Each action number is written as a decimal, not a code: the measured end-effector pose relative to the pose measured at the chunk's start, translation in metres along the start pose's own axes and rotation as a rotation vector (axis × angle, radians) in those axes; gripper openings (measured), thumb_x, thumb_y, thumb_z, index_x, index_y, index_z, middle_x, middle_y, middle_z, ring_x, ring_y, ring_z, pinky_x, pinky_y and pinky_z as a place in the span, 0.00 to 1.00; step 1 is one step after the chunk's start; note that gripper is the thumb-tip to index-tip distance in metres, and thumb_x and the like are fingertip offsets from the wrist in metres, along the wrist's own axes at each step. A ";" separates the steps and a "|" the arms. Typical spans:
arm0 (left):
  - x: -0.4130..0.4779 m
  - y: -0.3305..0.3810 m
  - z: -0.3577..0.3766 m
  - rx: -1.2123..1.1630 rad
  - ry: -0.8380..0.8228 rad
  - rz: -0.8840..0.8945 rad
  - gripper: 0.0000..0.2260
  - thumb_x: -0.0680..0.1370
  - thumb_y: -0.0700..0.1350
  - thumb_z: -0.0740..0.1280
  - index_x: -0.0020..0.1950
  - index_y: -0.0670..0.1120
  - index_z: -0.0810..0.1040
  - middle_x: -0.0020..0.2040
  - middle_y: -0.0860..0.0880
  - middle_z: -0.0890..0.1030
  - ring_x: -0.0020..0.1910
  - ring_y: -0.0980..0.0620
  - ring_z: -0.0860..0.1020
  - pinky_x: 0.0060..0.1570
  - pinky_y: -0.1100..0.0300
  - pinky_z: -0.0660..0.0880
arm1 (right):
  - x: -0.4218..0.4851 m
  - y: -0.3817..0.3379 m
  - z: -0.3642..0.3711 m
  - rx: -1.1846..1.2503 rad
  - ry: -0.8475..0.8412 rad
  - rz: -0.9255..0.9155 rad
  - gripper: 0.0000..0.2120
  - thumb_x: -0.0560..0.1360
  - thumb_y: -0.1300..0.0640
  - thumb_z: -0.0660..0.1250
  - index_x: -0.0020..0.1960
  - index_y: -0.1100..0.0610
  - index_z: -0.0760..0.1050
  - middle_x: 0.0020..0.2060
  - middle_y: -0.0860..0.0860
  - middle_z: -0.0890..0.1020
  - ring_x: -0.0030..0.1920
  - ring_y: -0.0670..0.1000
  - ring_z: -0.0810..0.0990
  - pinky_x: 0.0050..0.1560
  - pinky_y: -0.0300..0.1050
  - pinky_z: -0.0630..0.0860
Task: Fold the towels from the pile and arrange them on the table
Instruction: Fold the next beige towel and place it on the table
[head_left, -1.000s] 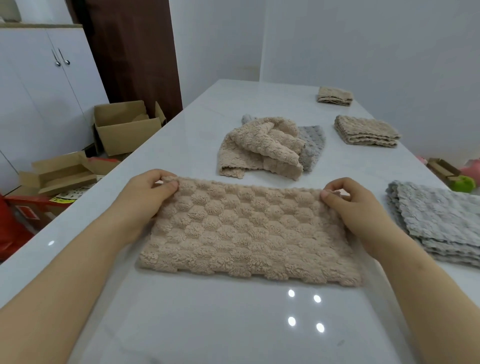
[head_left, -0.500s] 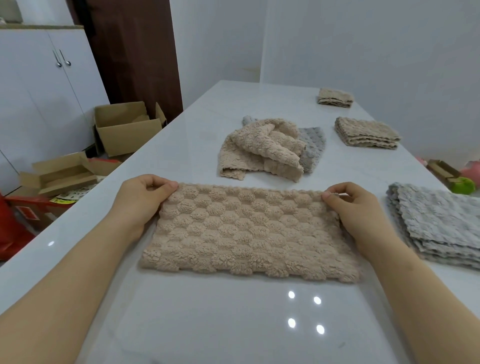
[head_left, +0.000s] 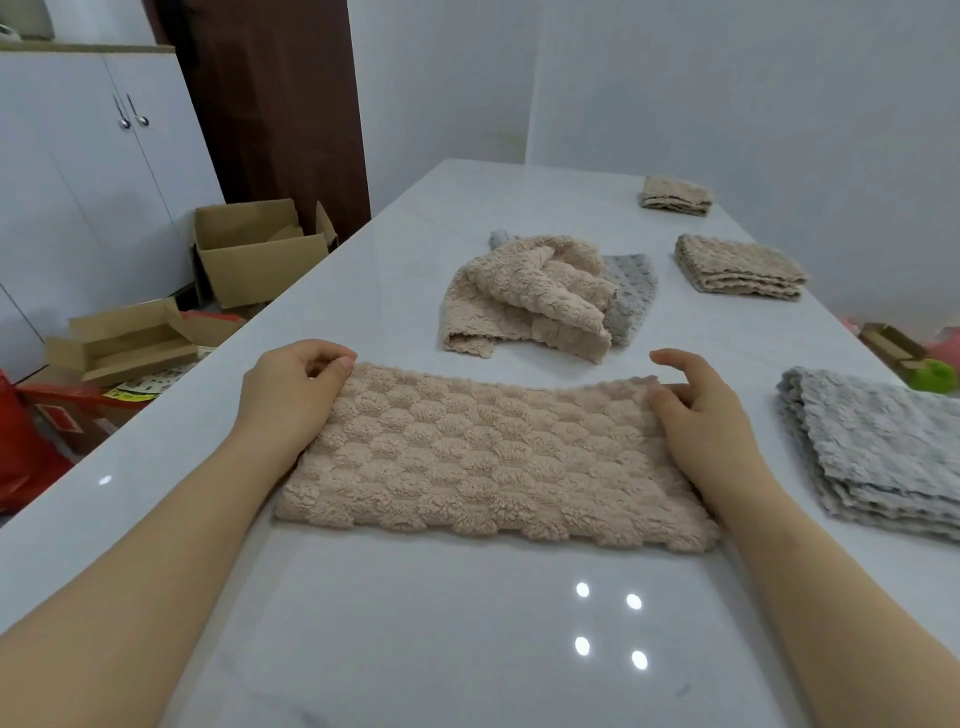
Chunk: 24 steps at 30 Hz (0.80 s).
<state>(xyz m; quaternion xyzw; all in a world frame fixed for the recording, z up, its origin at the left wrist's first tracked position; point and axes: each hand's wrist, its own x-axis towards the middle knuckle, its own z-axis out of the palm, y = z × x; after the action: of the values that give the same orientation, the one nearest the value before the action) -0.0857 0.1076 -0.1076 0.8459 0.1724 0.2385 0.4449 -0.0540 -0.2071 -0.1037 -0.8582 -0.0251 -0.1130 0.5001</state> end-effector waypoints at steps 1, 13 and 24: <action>0.001 -0.001 -0.001 -0.011 -0.015 -0.017 0.06 0.77 0.44 0.64 0.44 0.53 0.81 0.40 0.58 0.79 0.41 0.59 0.75 0.45 0.60 0.68 | 0.000 0.000 -0.001 -0.005 -0.043 0.007 0.14 0.77 0.56 0.60 0.59 0.41 0.68 0.41 0.45 0.80 0.28 0.41 0.74 0.27 0.35 0.68; -0.016 0.018 -0.005 0.270 0.013 0.201 0.16 0.78 0.37 0.58 0.63 0.47 0.74 0.63 0.45 0.75 0.56 0.46 0.75 0.58 0.59 0.69 | -0.004 -0.009 0.001 -0.332 -0.117 -0.135 0.24 0.79 0.57 0.55 0.72 0.44 0.55 0.33 0.47 0.74 0.31 0.48 0.73 0.31 0.42 0.67; -0.070 0.031 0.037 0.815 -0.655 0.571 0.32 0.72 0.69 0.40 0.74 0.60 0.41 0.76 0.58 0.42 0.75 0.56 0.39 0.71 0.50 0.37 | -0.002 -0.019 -0.012 -0.332 -0.332 -0.005 0.29 0.71 0.60 0.60 0.65 0.36 0.60 0.39 0.48 0.78 0.35 0.49 0.77 0.38 0.45 0.74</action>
<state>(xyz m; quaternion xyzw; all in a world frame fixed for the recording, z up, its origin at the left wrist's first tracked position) -0.1211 0.0307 -0.1171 0.9908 -0.1307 -0.0100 0.0327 -0.0612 -0.2077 -0.0827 -0.9355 -0.0903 0.0258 0.3407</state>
